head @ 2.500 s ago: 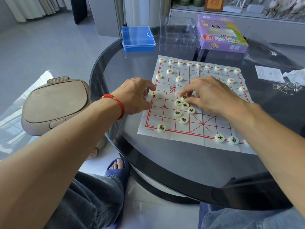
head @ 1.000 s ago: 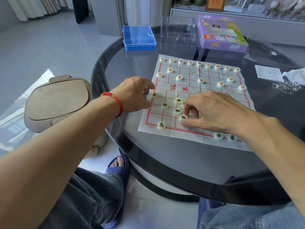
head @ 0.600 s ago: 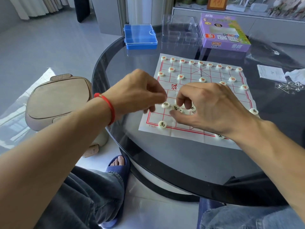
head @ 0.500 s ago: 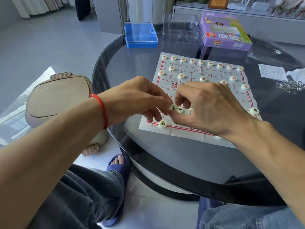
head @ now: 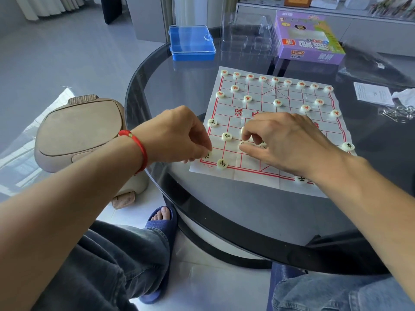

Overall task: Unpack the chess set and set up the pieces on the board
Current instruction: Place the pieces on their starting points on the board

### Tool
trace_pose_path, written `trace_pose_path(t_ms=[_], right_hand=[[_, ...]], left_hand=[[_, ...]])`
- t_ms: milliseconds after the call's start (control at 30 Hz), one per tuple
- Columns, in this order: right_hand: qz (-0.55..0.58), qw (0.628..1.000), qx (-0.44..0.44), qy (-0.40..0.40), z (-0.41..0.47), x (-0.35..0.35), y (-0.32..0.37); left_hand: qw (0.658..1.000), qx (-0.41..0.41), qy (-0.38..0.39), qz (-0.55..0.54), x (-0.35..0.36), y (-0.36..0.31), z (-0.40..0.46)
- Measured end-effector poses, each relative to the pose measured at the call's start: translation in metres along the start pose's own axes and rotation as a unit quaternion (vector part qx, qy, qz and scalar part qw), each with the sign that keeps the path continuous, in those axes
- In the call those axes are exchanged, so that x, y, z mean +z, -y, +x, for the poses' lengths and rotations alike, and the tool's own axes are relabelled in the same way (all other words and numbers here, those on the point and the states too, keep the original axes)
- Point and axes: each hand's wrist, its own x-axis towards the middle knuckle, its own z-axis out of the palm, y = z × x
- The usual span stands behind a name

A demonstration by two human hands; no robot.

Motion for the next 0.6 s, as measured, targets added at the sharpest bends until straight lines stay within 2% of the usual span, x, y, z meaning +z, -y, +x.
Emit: trace_pose_path(t_ms=[133, 433, 600], right_hand=[[-0.029, 0.999, 0.003, 0.032, 0.002, 0.002, 0.002], [0.082, 0.989, -0.002, 0.124, -0.011, -0.007, 0.006], [0.103, 0.985, -0.007, 0.141, -0.014, -0.01, 0.006]], left_hand=[[0.999, 0.007, -0.011, 0.031, 0.001, 0.003, 0.0], [0.999, 0.013, -0.012, 0.029, 0.003, 0.008, 0.001], [0.999, 0.018, -0.022, 0.037, 0.004, 0.008, 0.001]])
